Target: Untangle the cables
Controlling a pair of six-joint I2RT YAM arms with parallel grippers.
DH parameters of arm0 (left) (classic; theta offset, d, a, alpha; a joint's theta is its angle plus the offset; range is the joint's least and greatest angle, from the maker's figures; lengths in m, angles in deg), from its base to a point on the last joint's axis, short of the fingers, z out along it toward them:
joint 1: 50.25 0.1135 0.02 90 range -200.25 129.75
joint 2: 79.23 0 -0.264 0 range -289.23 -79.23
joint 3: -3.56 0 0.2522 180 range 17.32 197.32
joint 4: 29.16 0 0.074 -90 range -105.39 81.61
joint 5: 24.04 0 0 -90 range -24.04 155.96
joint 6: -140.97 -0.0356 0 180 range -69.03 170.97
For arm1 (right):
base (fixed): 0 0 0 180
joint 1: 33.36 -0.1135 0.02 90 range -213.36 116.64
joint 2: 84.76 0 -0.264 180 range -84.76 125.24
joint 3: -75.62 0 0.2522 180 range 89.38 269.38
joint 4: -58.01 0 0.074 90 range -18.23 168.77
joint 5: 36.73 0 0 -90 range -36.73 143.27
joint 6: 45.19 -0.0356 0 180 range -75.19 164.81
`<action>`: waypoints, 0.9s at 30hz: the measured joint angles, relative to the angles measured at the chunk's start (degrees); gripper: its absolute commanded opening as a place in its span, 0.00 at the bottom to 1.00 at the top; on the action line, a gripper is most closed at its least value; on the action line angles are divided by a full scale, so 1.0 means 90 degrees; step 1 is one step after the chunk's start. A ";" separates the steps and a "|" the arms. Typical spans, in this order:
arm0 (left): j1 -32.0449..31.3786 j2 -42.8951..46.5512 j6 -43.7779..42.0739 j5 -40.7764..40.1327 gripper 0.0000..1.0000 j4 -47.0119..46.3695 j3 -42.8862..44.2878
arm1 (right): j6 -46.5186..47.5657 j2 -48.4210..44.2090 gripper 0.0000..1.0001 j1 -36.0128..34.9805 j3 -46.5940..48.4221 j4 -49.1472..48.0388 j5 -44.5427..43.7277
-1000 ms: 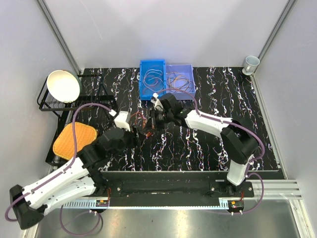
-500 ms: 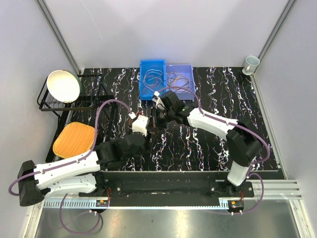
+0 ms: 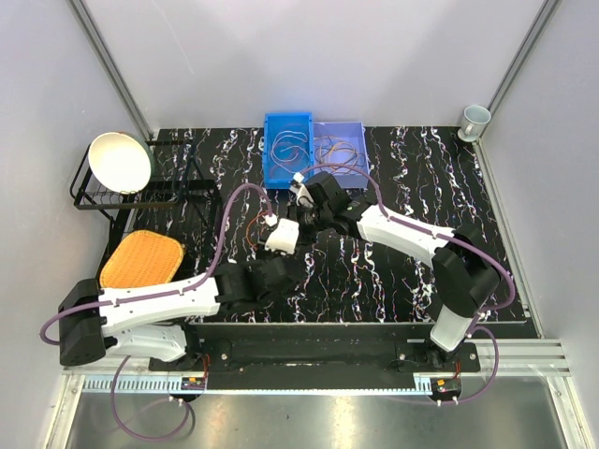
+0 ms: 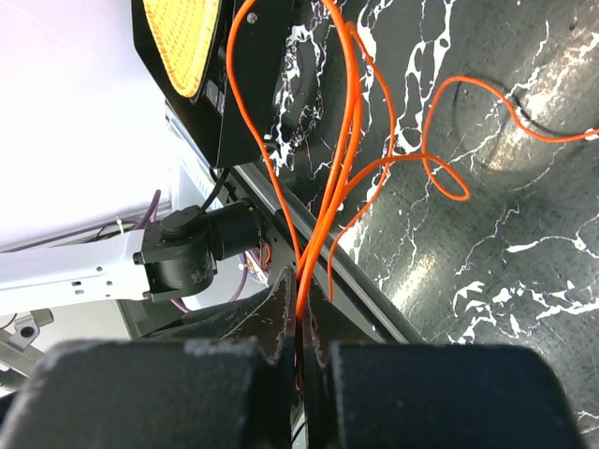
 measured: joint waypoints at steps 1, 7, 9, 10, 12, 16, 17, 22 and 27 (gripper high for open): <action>-0.0007 -0.0034 0.0027 -0.0063 0.43 0.0034 0.0019 | -0.0015 -0.0017 0.00 0.0000 -0.0012 0.0012 -0.0002; -0.0117 -0.0444 0.0175 -0.0525 0.42 0.0408 0.0289 | -0.0070 -0.0046 0.00 0.0000 -0.0046 0.0019 0.0010; -0.0170 -0.0614 0.0197 -0.0646 0.40 0.0483 0.0386 | -0.0092 -0.0046 0.00 0.0000 -0.0046 0.0019 0.0017; -0.0192 -0.0695 0.0206 -0.0712 0.38 0.0522 0.0427 | -0.0100 -0.0049 0.00 0.0000 -0.0046 0.0024 0.0017; -0.0228 -0.0818 0.0238 -0.0823 0.32 0.0600 0.0466 | -0.0107 -0.0058 0.00 0.0000 -0.0046 0.0058 0.0015; -0.0277 -0.0971 0.0308 -0.1076 0.02 0.0799 0.0508 | -0.0124 -0.0080 0.00 0.0002 -0.0087 0.0083 0.0017; -0.0284 -0.0986 0.0323 -0.1120 0.00 0.0833 0.0508 | -0.0126 -0.0085 0.00 0.0007 -0.0100 0.0083 0.0019; -0.0381 -0.1047 0.0311 -0.1282 0.00 0.0957 0.0508 | -0.0170 -0.0136 0.04 0.0027 -0.0189 0.0075 0.0029; -0.0410 -0.1044 0.0187 -0.1292 0.00 0.0923 0.0508 | -0.0143 -0.0187 0.29 0.0027 -0.0214 0.0085 0.0007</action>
